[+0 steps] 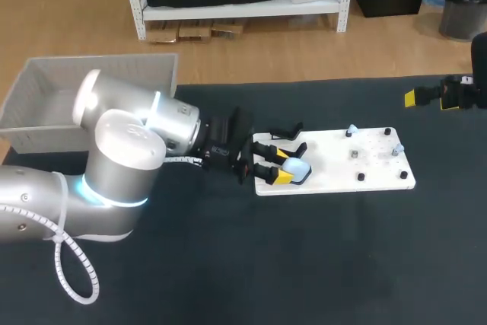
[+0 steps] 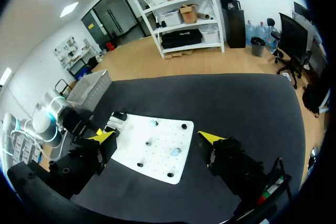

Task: Pick up each earbud case from the left stands, insert the matching earbuds, close the lid, and place the case in the box.

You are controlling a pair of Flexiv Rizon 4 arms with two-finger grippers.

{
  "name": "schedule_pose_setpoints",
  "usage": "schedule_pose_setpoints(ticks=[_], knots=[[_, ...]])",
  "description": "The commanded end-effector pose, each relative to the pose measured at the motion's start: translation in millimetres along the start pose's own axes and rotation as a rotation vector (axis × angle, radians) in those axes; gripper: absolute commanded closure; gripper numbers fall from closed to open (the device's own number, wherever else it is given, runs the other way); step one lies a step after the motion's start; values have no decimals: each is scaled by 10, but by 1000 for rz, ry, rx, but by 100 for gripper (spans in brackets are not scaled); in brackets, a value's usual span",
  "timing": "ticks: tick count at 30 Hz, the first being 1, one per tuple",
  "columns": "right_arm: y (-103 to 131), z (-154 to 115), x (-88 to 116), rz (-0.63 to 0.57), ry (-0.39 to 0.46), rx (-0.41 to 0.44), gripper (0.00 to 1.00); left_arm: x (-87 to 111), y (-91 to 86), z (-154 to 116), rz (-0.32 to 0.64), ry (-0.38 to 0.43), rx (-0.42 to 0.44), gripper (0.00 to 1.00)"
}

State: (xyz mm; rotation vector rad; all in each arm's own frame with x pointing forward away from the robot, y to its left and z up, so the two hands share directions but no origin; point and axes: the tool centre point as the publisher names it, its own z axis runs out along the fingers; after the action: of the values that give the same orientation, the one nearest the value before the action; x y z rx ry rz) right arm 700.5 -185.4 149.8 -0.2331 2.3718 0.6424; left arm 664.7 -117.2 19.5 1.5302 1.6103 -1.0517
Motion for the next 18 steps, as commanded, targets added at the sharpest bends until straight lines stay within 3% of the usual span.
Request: schedule_pose_setpoints(ticks=[1, 8, 12, 18], knots=[[-4, -3, 1, -1, 1, 0, 0, 16, -19, 11, 3, -8, -4, 55], [-4, -3, 1, -1, 1, 0, 0, 5, -25, 22, 3, -17, -1, 56], [-4, -3, 1, -1, 1, 0, 0, 9, -33, 32, 4, -19, 1, 69], [-4, -3, 1, -1, 1, 0, 0, 21, -34, 35, 0, -24, 0, 71]])
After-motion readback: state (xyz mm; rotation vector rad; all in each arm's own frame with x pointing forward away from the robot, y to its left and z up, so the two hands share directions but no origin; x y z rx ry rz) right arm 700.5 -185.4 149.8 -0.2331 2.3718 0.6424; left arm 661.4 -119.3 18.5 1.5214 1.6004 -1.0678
